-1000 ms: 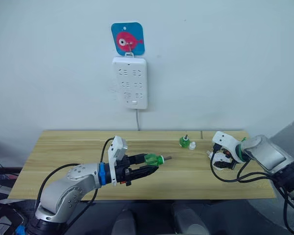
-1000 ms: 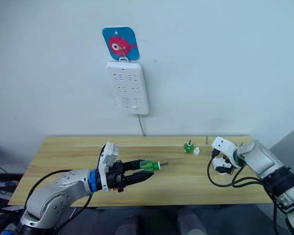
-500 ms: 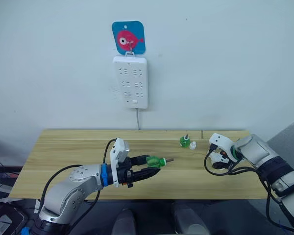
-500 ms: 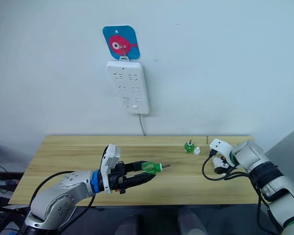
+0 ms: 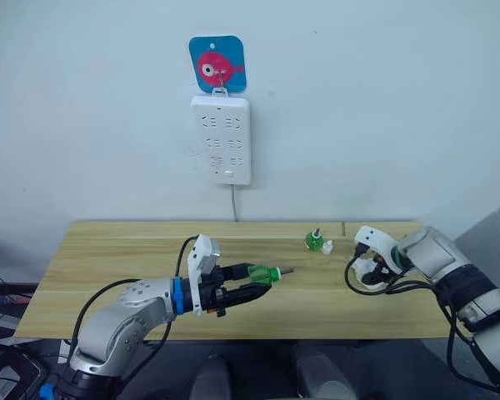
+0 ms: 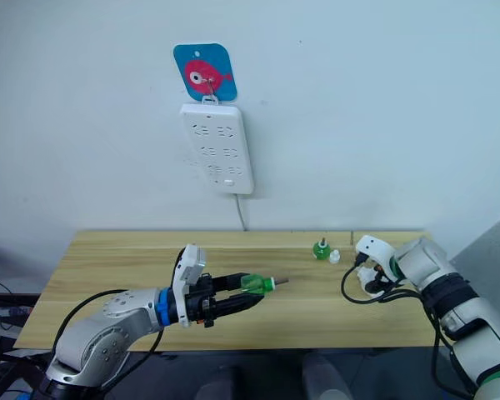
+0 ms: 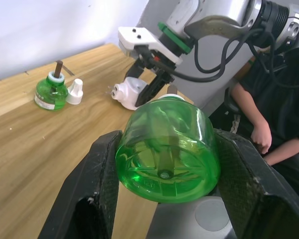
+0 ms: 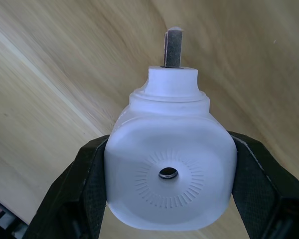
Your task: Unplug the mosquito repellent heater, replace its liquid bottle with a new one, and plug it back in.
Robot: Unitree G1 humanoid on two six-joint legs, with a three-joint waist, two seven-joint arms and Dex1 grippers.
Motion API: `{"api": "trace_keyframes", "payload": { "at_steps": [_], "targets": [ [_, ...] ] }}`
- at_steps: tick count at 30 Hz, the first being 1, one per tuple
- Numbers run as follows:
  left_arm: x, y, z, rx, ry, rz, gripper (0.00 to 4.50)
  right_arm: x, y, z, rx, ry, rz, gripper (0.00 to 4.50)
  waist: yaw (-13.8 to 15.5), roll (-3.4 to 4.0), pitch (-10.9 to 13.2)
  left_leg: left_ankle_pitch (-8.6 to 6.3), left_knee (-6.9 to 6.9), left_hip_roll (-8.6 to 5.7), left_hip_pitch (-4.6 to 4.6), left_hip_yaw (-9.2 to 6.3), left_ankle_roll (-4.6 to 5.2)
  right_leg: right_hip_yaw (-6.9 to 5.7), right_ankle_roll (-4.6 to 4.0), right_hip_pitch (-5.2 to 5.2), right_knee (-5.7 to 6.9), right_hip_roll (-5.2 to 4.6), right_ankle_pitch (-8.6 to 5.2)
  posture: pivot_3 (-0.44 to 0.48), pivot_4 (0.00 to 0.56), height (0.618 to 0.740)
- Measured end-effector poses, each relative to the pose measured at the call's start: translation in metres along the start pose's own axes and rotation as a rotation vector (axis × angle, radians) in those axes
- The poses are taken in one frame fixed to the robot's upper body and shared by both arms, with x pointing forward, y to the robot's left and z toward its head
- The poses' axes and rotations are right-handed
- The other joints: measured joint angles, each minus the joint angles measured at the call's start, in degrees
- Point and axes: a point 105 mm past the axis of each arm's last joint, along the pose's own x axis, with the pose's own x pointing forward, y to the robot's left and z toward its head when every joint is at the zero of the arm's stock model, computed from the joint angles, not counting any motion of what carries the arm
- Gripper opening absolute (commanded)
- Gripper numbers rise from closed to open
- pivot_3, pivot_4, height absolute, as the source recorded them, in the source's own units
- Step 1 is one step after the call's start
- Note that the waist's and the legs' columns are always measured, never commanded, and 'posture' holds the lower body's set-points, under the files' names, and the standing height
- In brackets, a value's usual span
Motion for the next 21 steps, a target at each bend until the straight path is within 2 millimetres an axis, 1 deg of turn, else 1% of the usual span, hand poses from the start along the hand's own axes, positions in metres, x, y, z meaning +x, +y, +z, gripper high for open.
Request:
{"api": "trace_keyframes", "payload": {
  "at_steps": [5,8,10,13,16,18,19,21],
  "targets": [
    [0.000,0.007,0.004,0.012,0.009,-0.006,2.37,-0.006,0.005,0.000,0.015,-0.030,0.007,2.97,-0.1,0.01,0.0,0.00,0.00,0.00,-0.02,-0.04,0.00,-0.05,0.00,0.00,0.00,0.00,0.00,-0.150,0.109,0.704],
    [-0.002,0.009,0.009,0.029,0.012,-0.011,2.37,-0.014,0.004,-0.002,0.026,-0.056,-0.005,2.97,-0.1,0.01,0.0,0.00,0.00,-0.03,-0.04,-0.05,-0.01,-0.05,0.00,-0.01,0.01,-0.03,0.00,-0.151,0.106,0.704],
    [-0.003,0.010,0.012,0.041,0.017,-0.010,2.37,-0.026,0.000,-0.003,0.030,-0.087,-0.026,2.97,-0.1,0.03,0.0,0.00,0.00,-0.04,-0.04,-0.05,-0.01,-0.07,0.00,0.00,0.02,-0.06,0.00,-0.158,0.100,0.704],
    [-0.004,0.010,0.014,0.048,0.026,-0.026,2.37,-0.049,-0.006,-0.011,0.044,-0.130,-0.070,2.97,0.0,0.04,0.0,0.00,0.00,-0.06,-0.05,-0.07,0.00,-0.11,0.00,0.00,0.02,-0.08,0.00,-0.170,0.095,0.704],
    [-0.007,0.012,0.018,0.056,0.037,-0.042,2.37,-0.069,-0.005,-0.020,0.063,-0.176,-0.089,2.97,-0.2,0.03,-0.1,0.00,0.01,-0.06,-0.05,-0.09,0.00,-0.14,0.00,0.00,0.02,-0.08,0.00,-0.193,0.091,0.704],
    [-0.009,0.012,0.024,0.065,0.045,-0.068,2.37,-0.079,0.007,-0.024,0.058,-0.210,-0.054,2.97,-0.2,0.04,-0.1,0.00,0.01,-0.06,-0.05,-0.10,-0.01,-0.16,0.01,0.00,0.03,-0.07,0.00,-0.208,0.089,0.704],
    [-0.010,0.012,0.028,0.074,0.051,-0.080,2.37,-0.084,0.015,-0.021,0.045,-0.243,-0.023,2.97,-0.4,0.04,-0.1,0.00,0.01,-0.05,-0.05,-0.09,-0.01,-0.14,0.01,0.00,0.03,-0.06,0.00,-0.215,0.088,0.704],
    [-0.011,0.011,0.036,0.090,0.054,-0.115,2.37,-0.096,0.031,-0.010,0.013,-0.333,0.032,2.97,-1.0,0.06,-0.1,0.01,0.05,-0.06,-0.06,-0.07,-0.01,-0.13,0.01,0.01,0.03,-0.06,0.00,-0.226,0.088,0.704]
  ]
}}
